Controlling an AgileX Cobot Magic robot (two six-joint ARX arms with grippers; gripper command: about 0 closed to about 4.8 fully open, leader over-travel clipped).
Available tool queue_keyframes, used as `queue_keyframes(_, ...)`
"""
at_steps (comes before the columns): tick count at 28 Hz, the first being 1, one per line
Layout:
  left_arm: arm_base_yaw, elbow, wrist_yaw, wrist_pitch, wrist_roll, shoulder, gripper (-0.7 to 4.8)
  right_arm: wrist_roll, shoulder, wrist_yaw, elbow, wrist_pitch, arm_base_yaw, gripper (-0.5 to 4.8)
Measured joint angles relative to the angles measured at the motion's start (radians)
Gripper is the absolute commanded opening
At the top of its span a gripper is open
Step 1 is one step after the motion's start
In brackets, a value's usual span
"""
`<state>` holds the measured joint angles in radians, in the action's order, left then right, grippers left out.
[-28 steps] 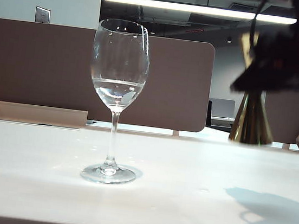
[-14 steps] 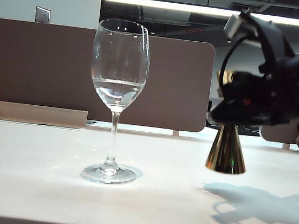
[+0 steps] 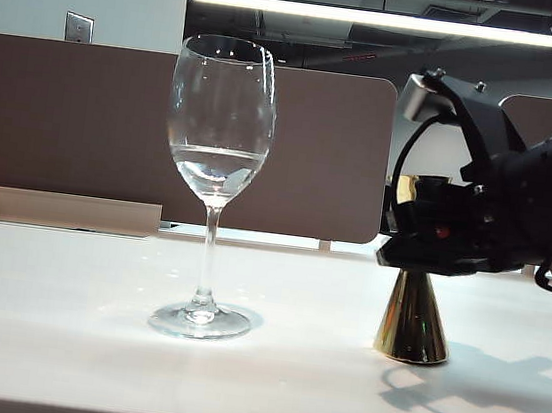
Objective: Pick up the jigger and pour the water inside into the glass.
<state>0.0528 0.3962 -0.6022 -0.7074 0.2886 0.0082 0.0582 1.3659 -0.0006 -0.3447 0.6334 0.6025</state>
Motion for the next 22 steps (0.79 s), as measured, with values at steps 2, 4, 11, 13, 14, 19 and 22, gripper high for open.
queue_keyframes(2,0.0,0.0,0.0,0.0,0.0,0.0,-0.03,-0.002,0.003,0.0,0.0,0.005,0.0,0.0)
queue_keyframes(4,0.0,0.0,0.0,0.0,0.0,0.0,-0.02,-0.002,0.003,0.0,0.0,0.005,0.0,0.24)
queue_keyframes(11,0.0,0.0,0.0,0.0,0.0,0.0,-0.02,-0.006,0.004,0.0,0.0,0.005,0.0,1.87)
queue_keyframes(13,0.0,0.0,0.0,0.0,0.0,0.0,-0.02,-0.005,0.004,0.0,0.0,0.005,0.0,2.86)
queue_keyframes(14,0.0,0.0,0.0,0.0,0.0,0.0,-0.02,-0.006,0.004,0.0,0.0,0.005,0.0,3.42)
queue_keyframes(19,0.0,0.0,0.0,0.0,0.0,0.0,-0.02,-0.053,0.0,0.0,0.0,0.005,0.002,4.01)
queue_keyframes(22,0.0,0.0,0.0,0.0,0.0,0.0,-0.02,-0.058,-0.043,0.005,0.001,0.005,0.002,4.01)
